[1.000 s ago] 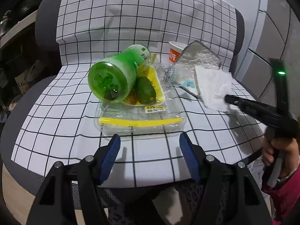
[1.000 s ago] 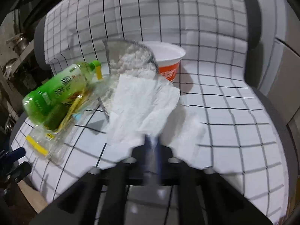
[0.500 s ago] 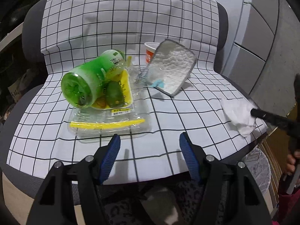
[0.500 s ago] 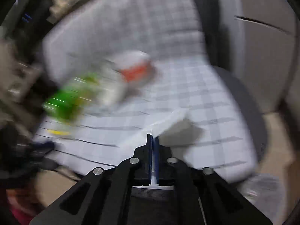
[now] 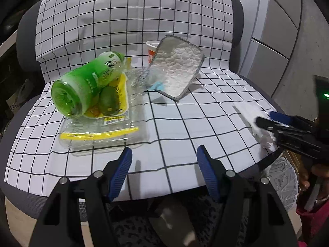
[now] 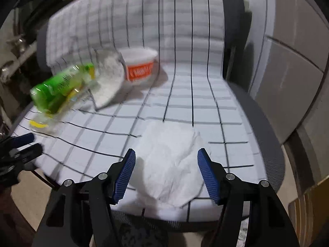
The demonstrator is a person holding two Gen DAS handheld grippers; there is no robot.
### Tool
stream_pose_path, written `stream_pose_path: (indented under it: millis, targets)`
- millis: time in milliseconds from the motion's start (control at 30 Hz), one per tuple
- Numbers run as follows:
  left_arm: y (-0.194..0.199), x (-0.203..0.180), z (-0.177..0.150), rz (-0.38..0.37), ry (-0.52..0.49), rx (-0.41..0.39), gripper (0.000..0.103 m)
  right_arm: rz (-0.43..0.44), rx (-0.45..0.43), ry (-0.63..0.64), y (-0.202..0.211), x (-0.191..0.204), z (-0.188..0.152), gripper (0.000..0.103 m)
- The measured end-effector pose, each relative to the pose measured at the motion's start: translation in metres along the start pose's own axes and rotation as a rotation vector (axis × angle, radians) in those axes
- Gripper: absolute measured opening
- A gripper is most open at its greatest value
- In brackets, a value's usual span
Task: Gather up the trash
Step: 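Grasp the white tissue with the right tool and lift it, then grasp the silver steel-wool scrubber with the left tool while the right tool holds the tissue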
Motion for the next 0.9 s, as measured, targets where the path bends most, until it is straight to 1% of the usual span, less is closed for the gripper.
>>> stream_pose_path:
  millis: [67,100,133,167,200,233,300,333,367,467,500,600,733,900]
  targets:
    - [0.0,-0.001,-0.002,-0.001,-0.004,0.005,0.064,-0.032,0.052,-0.005,-0.014,-0.003,-0.01,0.064]
    - [-0.001,-0.002,-0.003,-0.002,-0.005,0.008,0.064,-0.042,0.03,-0.002,-0.014,-0.004,-0.008,0.062]
    - [-0.001,-0.002,-0.003,-0.003,-0.004,0.01,0.064,-0.045,0.035,-0.004,-0.014,-0.004,-0.01,0.061]
    - [-0.002,-0.002,-0.003,-0.005,-0.003,0.013,0.064,-0.054,0.03,-0.016,-0.013,-0.006,-0.009,0.054]
    - [-0.003,-0.003,-0.004,-0.008,-0.002,0.017,0.064,-0.063,0.028,-0.024,-0.012,-0.009,-0.01,0.042]
    - [-0.004,-0.004,-0.003,-0.01,-0.003,0.019,0.064,-0.075,0.024,-0.036,-0.01,-0.012,-0.01,0.036]
    - [-0.005,-0.008,-0.001,-0.014,-0.011,0.018,0.064,-0.083,0.014,-0.04,-0.008,-0.018,-0.01,0.008]
    - [-0.006,-0.01,0.0,-0.016,-0.016,0.018,0.064,-0.086,0.009,-0.042,-0.007,-0.02,-0.01,0.005]
    - [-0.008,-0.012,0.002,-0.019,-0.022,0.018,0.064,-0.093,-0.002,-0.048,-0.005,-0.024,-0.01,0.004]
    - [-0.016,-0.021,0.014,-0.027,-0.041,0.013,0.064,-0.128,-0.09,-0.06,0.013,-0.034,0.003,0.003]
    - [-0.019,-0.022,0.018,-0.028,-0.045,0.009,0.064,-0.129,-0.127,-0.068,0.021,-0.037,0.011,0.003]
    - [-0.034,-0.034,0.038,-0.022,-0.074,-0.009,0.064,-0.107,-0.196,-0.08,0.039,-0.038,0.031,0.003]
    - [-0.069,-0.05,0.058,-0.001,-0.113,0.008,0.064,-0.077,-0.233,-0.074,0.048,-0.035,0.044,0.003]
    - [-0.122,-0.059,0.07,0.095,-0.141,0.053,0.064,-0.042,-0.233,-0.075,0.046,-0.035,0.046,0.003]
Point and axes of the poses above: each gripper's, at about its wrist camera, not at the fingertips, and y roughly against the way its jaws point, x to its left, z to its top, the point moved 9 cm from there along -y, roughly the way its jaws point, and after that the axes turned 10 degrees about -x, right-handed, at the moved point
